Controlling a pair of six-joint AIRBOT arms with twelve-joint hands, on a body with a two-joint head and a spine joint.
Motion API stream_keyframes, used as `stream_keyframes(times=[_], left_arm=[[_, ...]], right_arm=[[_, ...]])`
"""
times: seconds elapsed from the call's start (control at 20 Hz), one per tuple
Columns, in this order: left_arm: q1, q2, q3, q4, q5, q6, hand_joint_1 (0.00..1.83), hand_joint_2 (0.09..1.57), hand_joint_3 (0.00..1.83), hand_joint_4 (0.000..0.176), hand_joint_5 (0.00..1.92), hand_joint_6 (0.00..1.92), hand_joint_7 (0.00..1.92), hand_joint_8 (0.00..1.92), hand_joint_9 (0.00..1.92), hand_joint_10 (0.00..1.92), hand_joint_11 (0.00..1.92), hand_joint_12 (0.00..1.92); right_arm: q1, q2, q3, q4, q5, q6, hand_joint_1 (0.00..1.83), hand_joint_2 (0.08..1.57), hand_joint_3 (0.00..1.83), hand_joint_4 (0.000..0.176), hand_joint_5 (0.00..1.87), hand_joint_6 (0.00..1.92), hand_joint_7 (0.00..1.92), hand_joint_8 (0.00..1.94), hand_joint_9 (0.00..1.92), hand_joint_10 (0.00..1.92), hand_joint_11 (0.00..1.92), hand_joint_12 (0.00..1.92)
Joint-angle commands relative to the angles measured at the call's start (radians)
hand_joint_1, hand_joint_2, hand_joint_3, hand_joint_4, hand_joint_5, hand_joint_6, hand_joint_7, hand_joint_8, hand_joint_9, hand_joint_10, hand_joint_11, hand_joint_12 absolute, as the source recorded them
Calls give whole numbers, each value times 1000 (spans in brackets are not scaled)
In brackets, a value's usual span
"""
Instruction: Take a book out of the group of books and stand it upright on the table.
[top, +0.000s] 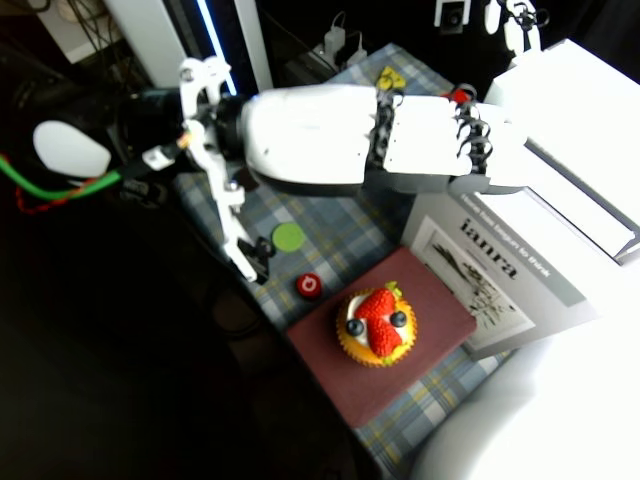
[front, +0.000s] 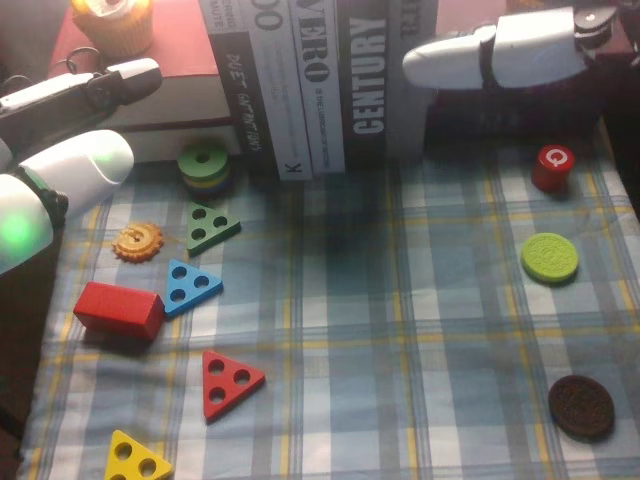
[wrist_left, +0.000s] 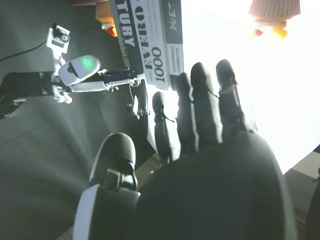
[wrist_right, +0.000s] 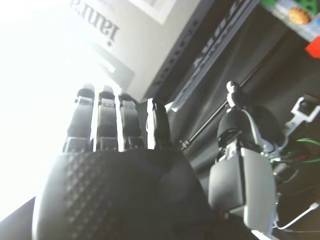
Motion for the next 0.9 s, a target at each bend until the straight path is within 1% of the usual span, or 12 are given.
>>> stream_keyframes(times=[0.0,0.05,0.1,0.25,0.4,0.5,0.55,0.65,0.7,0.75,0.8,0.85], left_arm=[[-6,1,0,15,-133,-10,54,1381,0,154,439,1,354,1,346,7,89,200],[-6,1,-1,15,-134,-11,50,1384,1,155,424,0,352,0,346,6,93,200],[-5,1,-1,14,-134,-11,52,1387,3,150,417,0,356,2,346,5,94,200],[4,3,-5,11,-136,-12,54,1381,0,156,422,1,362,0,352,3,89,197],[9,3,-7,10,-142,-16,67,1380,0,156,430,3,362,1,351,2,87,195],[13,4,-8,10,-144,-18,85,1383,0,162,426,0,362,1,345,0,83,193],[15,4,-8,9,-144,-19,58,1385,1,173,412,0,351,1,338,0,80,190],[21,5,-11,7,-146,-20,57,1387,2,167,425,6,347,0,328,0,75,185],[24,5,-12,5,-148,-21,85,1385,0,154,445,9,363,4,344,5,91,192],[28,5,-13,4,-151,-21,94,1390,2,147,444,7,365,4,344,4,92,194],[30,6,-14,4,-152,-22,108,1388,0,142,448,6,367,3,347,4,93,193],[31,6,-14,3,-152,-22,90,1391,2,145,442,2,363,1,345,2,98,192]], right_arm=[[2,4,-5,5,57,-4,0,1126,3,176,145,12,0,0,0,0,0,0],[-6,12,-11,4,56,-4,0,1127,3,176,146,12,0,0,0,0,0,0],[-14,22,-19,4,56,-4,0,1131,5,176,149,12,0,0,0,0,0,0],[-34,43,-54,0,57,-4,0,1148,9,176,152,9,0,0,0,0,0,0],[-54,65,-78,-6,64,-4,0,1116,0,176,166,12,0,0,0,0,0,0],[-72,85,-96,-6,72,-3,0,1115,0,176,184,16,0,0,0,0,0,0],[-82,94,-106,-6,78,-3,0,1120,0,176,189,16,0,0,0,0,0,0],[-105,112,-127,-6,101,0,0,1120,0,176,223,25,0,0,0,0,0,0],[-117,118,-136,-6,111,3,0,1131,3,176,217,19,0,0,0,0,0,0],[-130,125,-148,-5,121,4,0,1137,5,176,218,17,0,0,0,0,0,0],[-141,131,-159,-5,129,4,0,1160,16,176,218,15,0,0,0,0,0,0],[-147,135,-165,-5,135,4,0,1147,8,176,235,20,0,0,0,0,0,0]])
